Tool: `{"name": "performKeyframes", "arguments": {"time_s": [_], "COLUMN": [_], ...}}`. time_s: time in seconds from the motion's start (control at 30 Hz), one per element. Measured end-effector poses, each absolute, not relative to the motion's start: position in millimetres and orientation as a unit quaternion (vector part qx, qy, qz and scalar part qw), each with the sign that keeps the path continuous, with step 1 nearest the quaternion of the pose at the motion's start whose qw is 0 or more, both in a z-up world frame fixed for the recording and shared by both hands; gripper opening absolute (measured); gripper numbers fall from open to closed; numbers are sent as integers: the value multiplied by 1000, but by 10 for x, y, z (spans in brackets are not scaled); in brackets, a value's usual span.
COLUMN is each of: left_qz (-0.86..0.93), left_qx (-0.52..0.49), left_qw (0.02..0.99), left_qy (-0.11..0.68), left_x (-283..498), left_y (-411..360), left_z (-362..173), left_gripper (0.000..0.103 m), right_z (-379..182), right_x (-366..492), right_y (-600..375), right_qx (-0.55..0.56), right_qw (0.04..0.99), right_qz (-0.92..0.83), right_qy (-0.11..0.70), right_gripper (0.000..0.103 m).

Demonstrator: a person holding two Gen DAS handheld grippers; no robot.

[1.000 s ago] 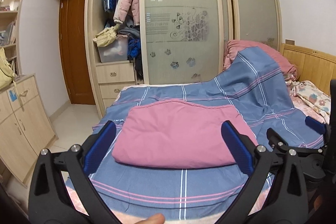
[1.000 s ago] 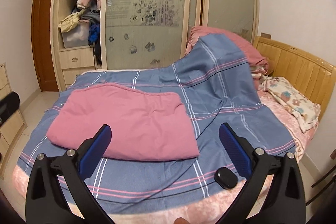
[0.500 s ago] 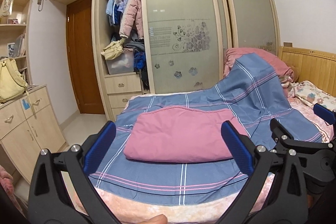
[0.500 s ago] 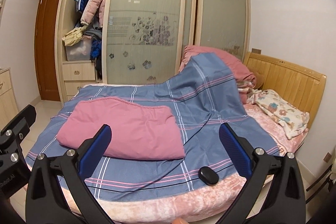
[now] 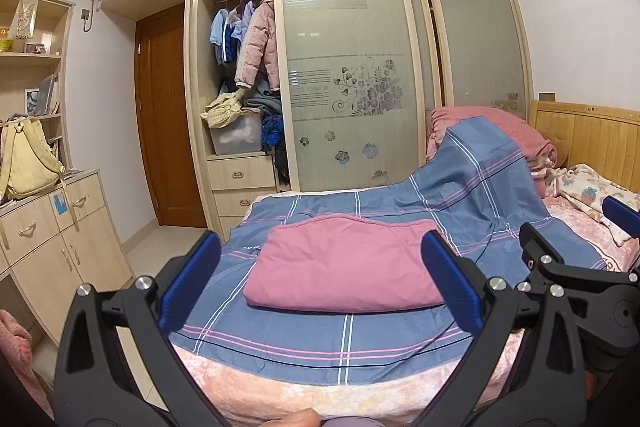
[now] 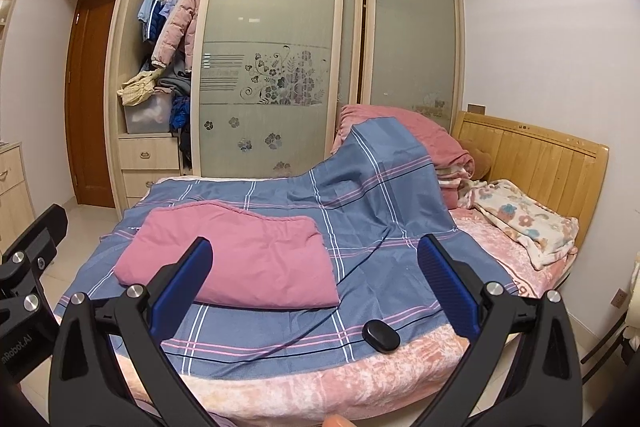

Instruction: Fold large clothes

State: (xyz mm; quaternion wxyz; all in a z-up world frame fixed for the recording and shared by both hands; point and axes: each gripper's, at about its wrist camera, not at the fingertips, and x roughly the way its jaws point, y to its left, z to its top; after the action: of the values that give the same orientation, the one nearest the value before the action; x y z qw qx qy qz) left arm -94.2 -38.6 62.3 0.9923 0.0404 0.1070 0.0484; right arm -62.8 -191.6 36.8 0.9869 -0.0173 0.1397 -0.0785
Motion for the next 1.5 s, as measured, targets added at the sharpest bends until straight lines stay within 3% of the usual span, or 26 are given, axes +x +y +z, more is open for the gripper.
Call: {"name": "performKeyframes", "arguments": {"time_s": [1.5], "left_qz": [41], "left_qx": [39], "left_qw": [989], "left_qy": [134], "left_x": [-695], "left_y": [-271], "left_z": [472], "left_gripper": [101], "right_z": [250], "right_x": [-462], "right_y": [-1874], "right_qx": [-22], "right_qw": [983], "right_qz": [-87], "right_qy": [159], "right_gripper": [102]}}
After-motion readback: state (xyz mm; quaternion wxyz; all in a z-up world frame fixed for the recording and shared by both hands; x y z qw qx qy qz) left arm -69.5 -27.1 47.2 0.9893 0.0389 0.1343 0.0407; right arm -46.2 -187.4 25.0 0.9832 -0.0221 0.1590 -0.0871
